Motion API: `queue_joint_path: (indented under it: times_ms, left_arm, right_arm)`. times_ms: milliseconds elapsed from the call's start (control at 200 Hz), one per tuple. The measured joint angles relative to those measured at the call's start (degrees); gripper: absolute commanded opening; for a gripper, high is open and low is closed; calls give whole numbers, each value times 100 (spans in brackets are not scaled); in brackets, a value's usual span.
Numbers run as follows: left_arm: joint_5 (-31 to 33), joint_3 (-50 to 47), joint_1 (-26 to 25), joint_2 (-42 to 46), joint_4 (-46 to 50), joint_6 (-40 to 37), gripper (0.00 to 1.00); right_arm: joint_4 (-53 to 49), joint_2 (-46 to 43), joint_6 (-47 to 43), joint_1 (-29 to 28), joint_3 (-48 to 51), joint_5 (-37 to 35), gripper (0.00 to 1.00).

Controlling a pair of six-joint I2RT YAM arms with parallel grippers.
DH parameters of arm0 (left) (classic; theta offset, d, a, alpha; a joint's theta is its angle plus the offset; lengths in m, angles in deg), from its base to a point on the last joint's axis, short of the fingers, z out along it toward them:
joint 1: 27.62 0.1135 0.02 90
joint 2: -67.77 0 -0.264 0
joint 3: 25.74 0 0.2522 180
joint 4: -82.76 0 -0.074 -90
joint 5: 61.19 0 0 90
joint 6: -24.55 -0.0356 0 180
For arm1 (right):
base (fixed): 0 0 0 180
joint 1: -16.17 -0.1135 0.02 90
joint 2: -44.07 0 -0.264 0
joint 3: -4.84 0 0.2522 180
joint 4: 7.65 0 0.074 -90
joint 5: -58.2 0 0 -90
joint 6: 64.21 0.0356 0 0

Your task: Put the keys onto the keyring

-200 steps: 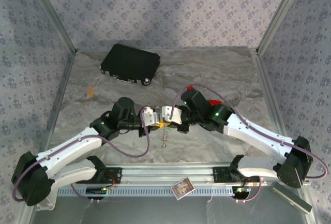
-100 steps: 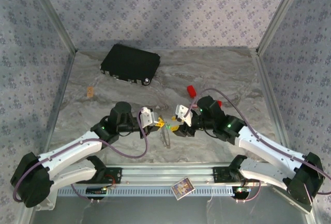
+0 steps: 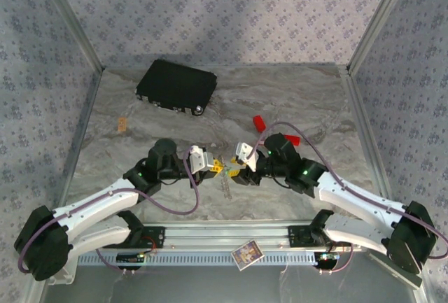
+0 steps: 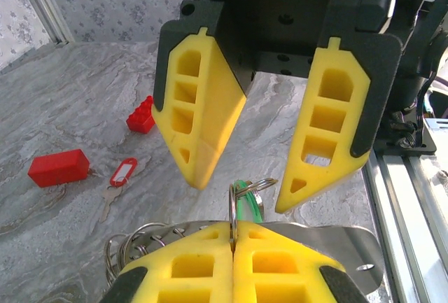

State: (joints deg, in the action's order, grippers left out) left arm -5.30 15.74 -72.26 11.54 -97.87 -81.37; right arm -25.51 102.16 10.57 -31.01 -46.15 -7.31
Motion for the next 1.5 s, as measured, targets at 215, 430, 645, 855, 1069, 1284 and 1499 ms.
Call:
queue_joint_path:
  times_ms: [215, 430, 645, 855, 1069, 1284, 1499]
  left_arm:
    - [-85, 0, 0, 0, -2, -2, 0]
    - [-127, 0, 0, 0, -87, 13, 0]
    - [-129, -4, 0, 35, -101, 17, 0]
    - [-160, -13, 0, 35, -212, 101, 0]
    - [-157, -155, 0, 28, -431, 214, 0]
    - [-111, -166, 0, 28, -579, 210, 0]
    - [-105, -205, 0, -4, -695, 210, 0]
  right_arm:
    - [4, 103, -63, 0, 0, 186, 27]
    - [-90, 140, -192, -11, -9, 299, 10]
    - [-197, 142, -238, -11, -74, 302, 4]
    - [-361, 361, -293, -105, -251, 267, 1]
    - [-612, 691, -422, -199, -520, 168, 6]
    - [-1021, 675, -496, -199, -702, -46, 36]
    - [-1419, 70, -472, -37, -702, -216, 34]
